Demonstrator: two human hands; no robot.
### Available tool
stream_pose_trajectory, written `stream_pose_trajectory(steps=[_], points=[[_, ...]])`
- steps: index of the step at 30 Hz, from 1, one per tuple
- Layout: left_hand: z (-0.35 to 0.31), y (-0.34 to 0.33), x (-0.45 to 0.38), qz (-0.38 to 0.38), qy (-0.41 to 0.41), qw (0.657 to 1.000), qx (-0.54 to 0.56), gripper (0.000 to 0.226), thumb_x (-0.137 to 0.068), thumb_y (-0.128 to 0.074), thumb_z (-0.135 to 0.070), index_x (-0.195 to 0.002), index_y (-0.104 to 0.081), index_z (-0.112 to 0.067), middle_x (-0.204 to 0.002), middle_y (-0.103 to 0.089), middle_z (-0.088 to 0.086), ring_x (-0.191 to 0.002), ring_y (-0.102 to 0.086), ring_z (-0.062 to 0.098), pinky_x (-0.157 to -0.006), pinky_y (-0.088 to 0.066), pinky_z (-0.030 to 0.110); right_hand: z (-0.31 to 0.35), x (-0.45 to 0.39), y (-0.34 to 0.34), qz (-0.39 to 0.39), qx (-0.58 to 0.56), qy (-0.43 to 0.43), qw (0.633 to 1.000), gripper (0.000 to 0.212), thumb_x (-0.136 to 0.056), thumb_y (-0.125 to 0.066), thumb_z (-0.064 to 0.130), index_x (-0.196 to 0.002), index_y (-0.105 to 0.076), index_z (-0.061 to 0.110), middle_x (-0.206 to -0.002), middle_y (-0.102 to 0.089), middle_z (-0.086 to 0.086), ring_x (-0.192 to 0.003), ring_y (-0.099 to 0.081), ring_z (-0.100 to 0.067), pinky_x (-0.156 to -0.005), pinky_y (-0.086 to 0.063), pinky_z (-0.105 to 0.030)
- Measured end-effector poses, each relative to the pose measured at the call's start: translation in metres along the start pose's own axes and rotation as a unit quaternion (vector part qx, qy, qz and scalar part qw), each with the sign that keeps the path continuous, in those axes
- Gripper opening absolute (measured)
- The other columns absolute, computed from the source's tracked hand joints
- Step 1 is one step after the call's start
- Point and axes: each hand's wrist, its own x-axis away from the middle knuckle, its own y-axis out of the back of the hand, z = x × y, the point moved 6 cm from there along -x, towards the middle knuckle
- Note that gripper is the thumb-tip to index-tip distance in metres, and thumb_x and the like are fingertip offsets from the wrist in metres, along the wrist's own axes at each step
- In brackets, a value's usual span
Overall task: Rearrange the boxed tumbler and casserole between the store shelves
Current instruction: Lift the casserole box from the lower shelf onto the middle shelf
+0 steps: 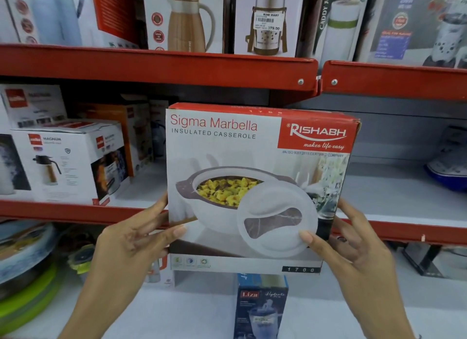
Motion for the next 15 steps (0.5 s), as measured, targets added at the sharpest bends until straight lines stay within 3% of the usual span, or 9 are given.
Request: stream_pose_trajectory(steps=[5,8,10,12,13,15], points=[[0.002,0.006,-0.017,0.008,-0.025,0.999,-0.019,0.052,-0.061,-0.075,-0.025,-0.098,-0.064,-0.061,-0.093,-0.073,-0.028,-0.094,-0.069,-0.002,-0.061,-0.06,0.019,0.0,-0.015,-0.019,0.016,-0.014,0.014,1.0,0.067,-0.06,-0.08,0.038,-0.12,-0.054,0.055,-0.113,-0.073,0.02,-0.096,-0.072,-0.004,-0.075,-0.057,-0.015],[0.002,0.008,-0.037,0.002,-0.049,0.997,-0.054,0.051,-0.065,-0.073,-0.031,-0.101,-0.059,-0.064,-0.09,-0.065,-0.043,-0.094,-0.063,-0.014,-0.068,-0.058,0.012,-0.01,-0.033,-0.037,0.01,-0.017,0.02,1.0,0.068,-0.065,-0.079,0.032,-0.126,-0.053,0.047,-0.121,-0.07,0.01,-0.097,-0.072,-0.006,-0.081,-0.06,-0.025],[0.006,0.01,-0.055,-0.003,-0.055,0.997,-0.058,0.05,-0.067,-0.072,-0.034,-0.105,-0.056,-0.062,-0.089,-0.063,-0.046,-0.095,-0.061,-0.017,-0.069,-0.057,0.011,-0.019,-0.048,-0.052,0.005,-0.021,0.023,0.999,0.065,-0.065,-0.078,0.032,-0.121,-0.051,0.053,-0.117,-0.067,0.021,-0.097,-0.07,0.001,-0.079,-0.058,-0.019],[0.017,0.014,-0.073,-0.014,-0.054,0.997,-0.051,0.051,-0.068,-0.073,-0.035,-0.111,-0.056,-0.056,-0.093,-0.066,-0.039,-0.1,-0.063,-0.009,-0.074,-0.06,0.02,-0.029,-0.064,-0.068,0.005,-0.015,0.03,0.999,0.062,-0.068,-0.078,0.031,-0.117,-0.049,0.055,-0.105,-0.068,0.033,-0.099,-0.068,0.006,-0.077,-0.056,-0.012],[0.022,0.016,-0.083,-0.02,-0.059,0.996,-0.057,0.05,-0.07,-0.074,-0.034,-0.113,-0.057,-0.054,-0.096,-0.067,-0.036,-0.103,-0.063,-0.005,-0.077,-0.061,0.024,-0.034,-0.072,-0.077,0.007,-0.009,0.033,0.999,0.063,-0.071,-0.079,0.028,-0.119,-0.048,0.053,-0.106,-0.069,0.031,-0.102,-0.068,0.003,-0.081,-0.055,-0.012],[0.035,0.021,-0.101,-0.027,-0.067,0.995,-0.068,0.049,-0.075,-0.075,-0.028,-0.113,-0.057,-0.054,-0.094,-0.067,-0.037,-0.104,-0.062,-0.006,-0.081,-0.061,0.029,-0.047,-0.087,-0.094,0.016,0.0,0.035,0.999,0.065,-0.078,-0.078,0.018,-0.129,-0.047,0.041,-0.121,-0.069,0.01,-0.114,-0.064,-0.013,-0.09,-0.053,-0.018]])
